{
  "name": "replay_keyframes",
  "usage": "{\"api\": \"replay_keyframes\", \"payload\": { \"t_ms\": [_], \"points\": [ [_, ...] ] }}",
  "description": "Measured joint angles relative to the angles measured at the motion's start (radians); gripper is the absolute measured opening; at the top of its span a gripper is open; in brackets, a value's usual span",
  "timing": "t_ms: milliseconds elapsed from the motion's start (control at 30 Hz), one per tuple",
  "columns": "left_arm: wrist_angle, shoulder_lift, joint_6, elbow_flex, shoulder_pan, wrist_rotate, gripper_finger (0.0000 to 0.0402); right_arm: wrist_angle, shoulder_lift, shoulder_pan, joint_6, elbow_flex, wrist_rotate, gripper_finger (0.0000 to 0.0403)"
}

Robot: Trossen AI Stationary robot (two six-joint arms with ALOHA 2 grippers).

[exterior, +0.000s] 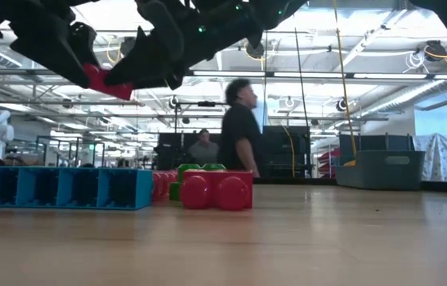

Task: Sort blocks by size
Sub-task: Put the two stud red game piece into the white bin

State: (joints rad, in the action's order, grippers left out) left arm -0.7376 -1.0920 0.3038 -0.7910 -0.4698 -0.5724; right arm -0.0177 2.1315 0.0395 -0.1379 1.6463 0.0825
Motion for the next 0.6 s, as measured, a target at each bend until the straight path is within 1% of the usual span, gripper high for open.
{"api": "replay_keyframes", "payload": {
  "t_ms": [233,300,400,600],
  "points": [
    [0.026,-0.008,-0.023,0.0,0.0,0.001,0.028,0.0,0.0,0.002,0.0,0.0,0.002,0.0147],
    [0.039,-0.008,-0.032,0.0,0.001,0.005,0.0273,-0.002,0.0,0.002,0.004,0.0,0.002,0.0147],
    [0.053,-0.008,-0.049,0.0,0.008,0.026,0.025,-0.002,0.0,0.002,0.004,0.0,0.002,0.0147],
    [0.051,-0.008,-0.05,0.0,0.035,0.034,0.0185,0.0,0.0,0.002,0.005,0.0,-0.005,0.0148]
  ]
}}
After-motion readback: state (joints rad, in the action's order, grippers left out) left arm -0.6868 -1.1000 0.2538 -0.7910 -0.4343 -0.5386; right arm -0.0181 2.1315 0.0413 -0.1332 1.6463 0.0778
